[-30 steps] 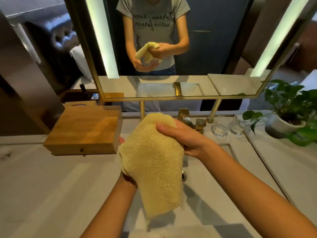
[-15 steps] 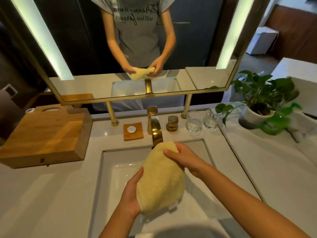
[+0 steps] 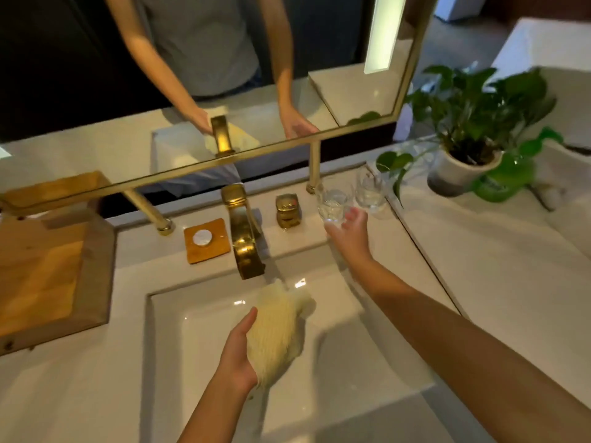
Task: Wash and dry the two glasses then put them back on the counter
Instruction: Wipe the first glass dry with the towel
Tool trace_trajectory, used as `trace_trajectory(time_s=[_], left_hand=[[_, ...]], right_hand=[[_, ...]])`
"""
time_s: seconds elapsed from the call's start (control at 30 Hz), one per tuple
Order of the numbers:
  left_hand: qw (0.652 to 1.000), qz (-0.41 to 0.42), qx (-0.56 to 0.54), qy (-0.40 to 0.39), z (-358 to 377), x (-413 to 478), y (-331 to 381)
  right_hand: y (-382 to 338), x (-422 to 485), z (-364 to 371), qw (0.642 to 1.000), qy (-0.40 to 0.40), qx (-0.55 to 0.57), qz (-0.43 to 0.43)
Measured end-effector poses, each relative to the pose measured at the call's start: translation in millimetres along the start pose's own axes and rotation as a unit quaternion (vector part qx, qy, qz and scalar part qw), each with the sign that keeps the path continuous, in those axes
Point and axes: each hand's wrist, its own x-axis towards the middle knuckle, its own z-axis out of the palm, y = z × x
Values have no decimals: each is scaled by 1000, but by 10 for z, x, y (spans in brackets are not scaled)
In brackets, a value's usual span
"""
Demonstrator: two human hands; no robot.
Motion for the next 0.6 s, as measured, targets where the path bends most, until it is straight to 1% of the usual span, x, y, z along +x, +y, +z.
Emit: trace_trajectory(time_s=[0.1,0.2,0.3,0.4,0.5,0.6], left_hand=[[1000,-2,6,12,10,93,24],[1000,-14,8,21,-25,149,66],[1000,-11,-1,26,-92,169,97],[1000,-3,4,26,-124,142,96],[999,17,2,32,-104,55,87],[999,35,-16,38,-131,-60,87]], right_hand=[[13,244,230,998,63,9,-12],[60,423,398,992,121,18,-4],[122,515,463,989,148,-11,-12],[158,534,419,991,128,2,-25],[111,381,284,994,96,-14,-47],[32,177,105,996,34,4,-87]])
